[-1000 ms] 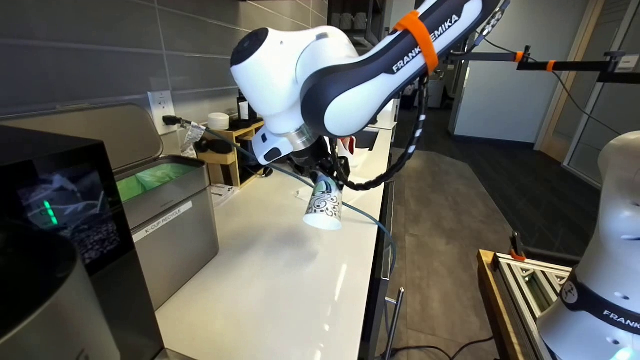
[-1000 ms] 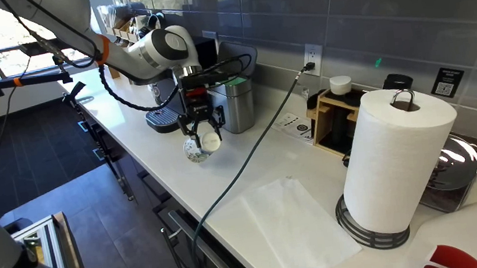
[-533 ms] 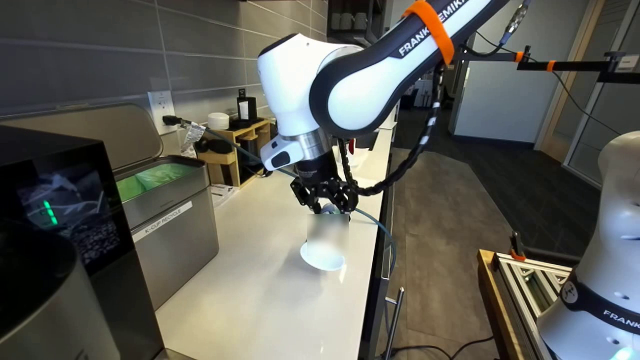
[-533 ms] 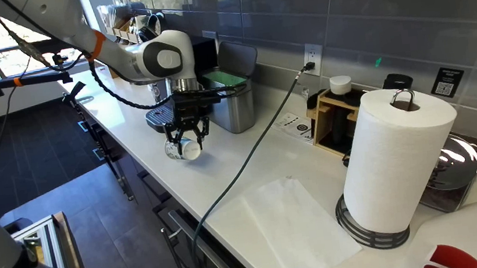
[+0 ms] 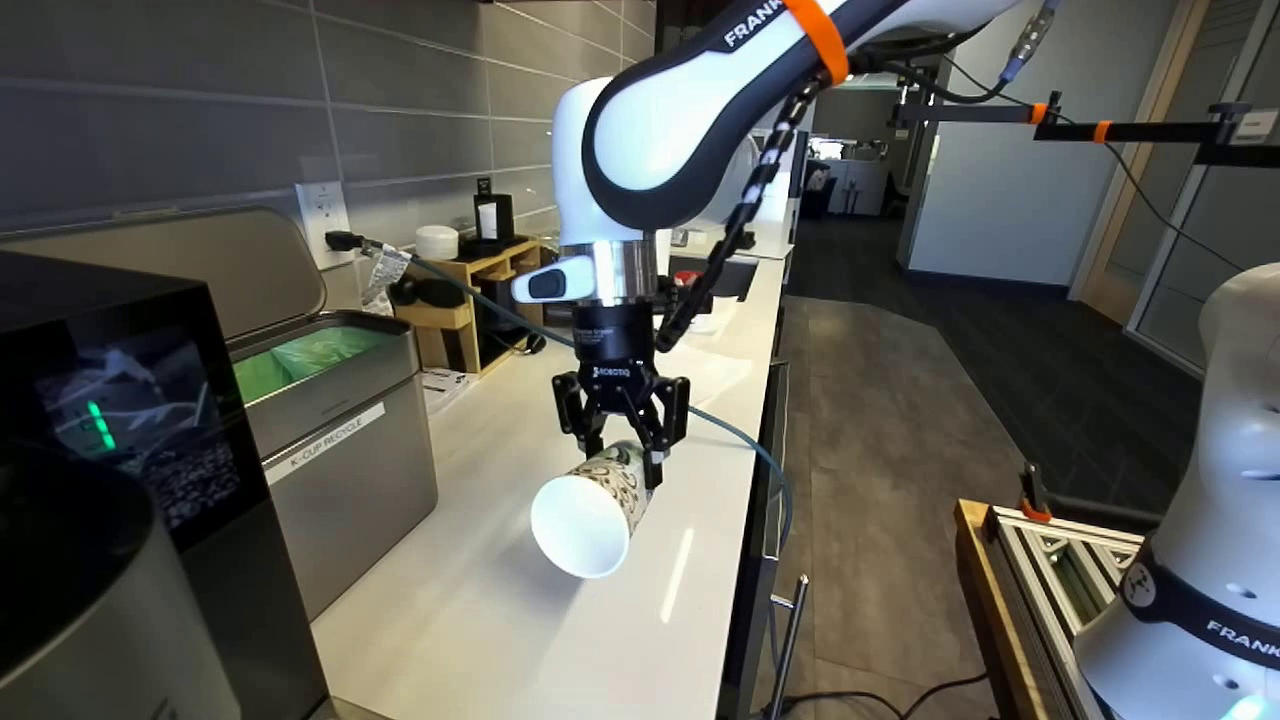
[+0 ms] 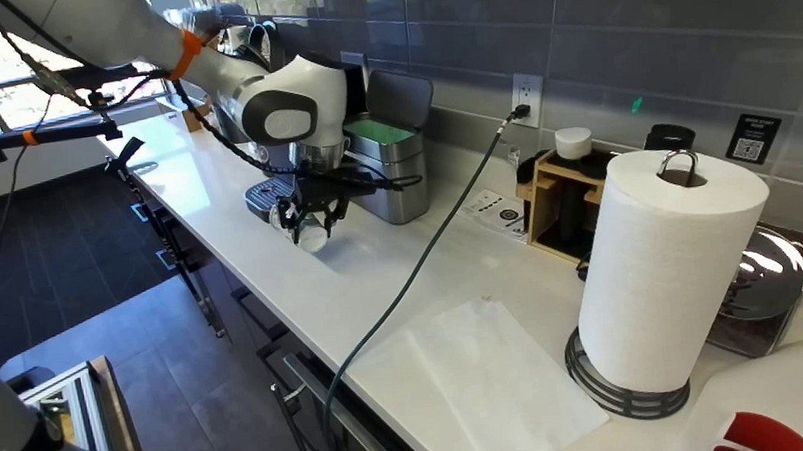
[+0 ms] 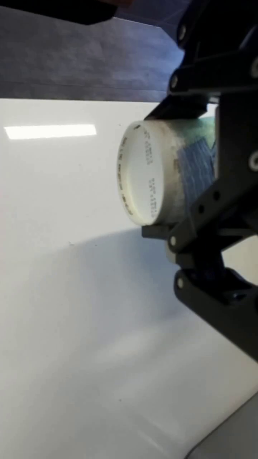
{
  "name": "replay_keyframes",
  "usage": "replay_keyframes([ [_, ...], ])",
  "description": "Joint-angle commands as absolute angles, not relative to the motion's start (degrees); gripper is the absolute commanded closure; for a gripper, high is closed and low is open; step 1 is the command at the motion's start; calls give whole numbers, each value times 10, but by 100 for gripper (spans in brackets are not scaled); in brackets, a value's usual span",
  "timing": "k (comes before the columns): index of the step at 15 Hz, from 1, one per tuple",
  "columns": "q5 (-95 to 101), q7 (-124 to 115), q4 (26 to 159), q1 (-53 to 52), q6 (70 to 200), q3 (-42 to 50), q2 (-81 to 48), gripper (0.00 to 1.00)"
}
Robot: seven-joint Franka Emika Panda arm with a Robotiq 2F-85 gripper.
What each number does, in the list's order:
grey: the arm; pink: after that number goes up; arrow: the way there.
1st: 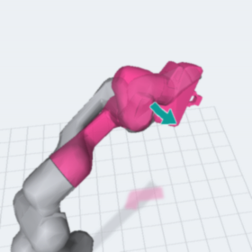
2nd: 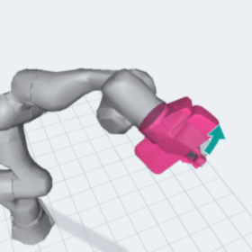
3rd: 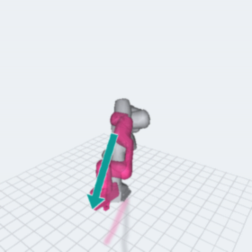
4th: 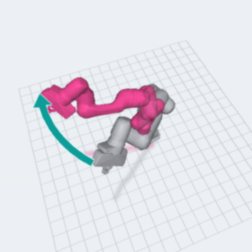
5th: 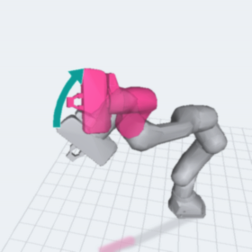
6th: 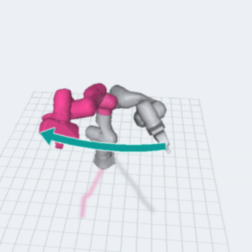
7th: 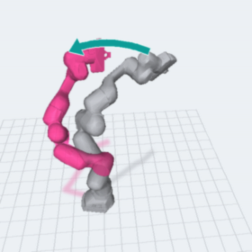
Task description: Place the coffee cup upright.
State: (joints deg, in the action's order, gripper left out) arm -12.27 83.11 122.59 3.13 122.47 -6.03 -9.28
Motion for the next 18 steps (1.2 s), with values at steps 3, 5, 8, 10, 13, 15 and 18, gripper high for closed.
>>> replay_keyframes([
  [3, -314, 911, 1204, 45, 1291, -63, -120, 61],
  [5, -363, 914, 1209, 39, 1360, -66, -121, 61],
  [8, -361, 915, 1221, 27, 1492, -67, -126, 61],
  [10, -318, 893, 1228, 23, 1550, -63, -135, 61],
  [13, -206, 842, 1249, 18, 1593, -43, -146, 61],
  [15, -123, 803, 1262, -7, 1600, -2, -149, 61],
  [18, 3, 725, 1265, -2, 1586, 13, -155, 33],
])
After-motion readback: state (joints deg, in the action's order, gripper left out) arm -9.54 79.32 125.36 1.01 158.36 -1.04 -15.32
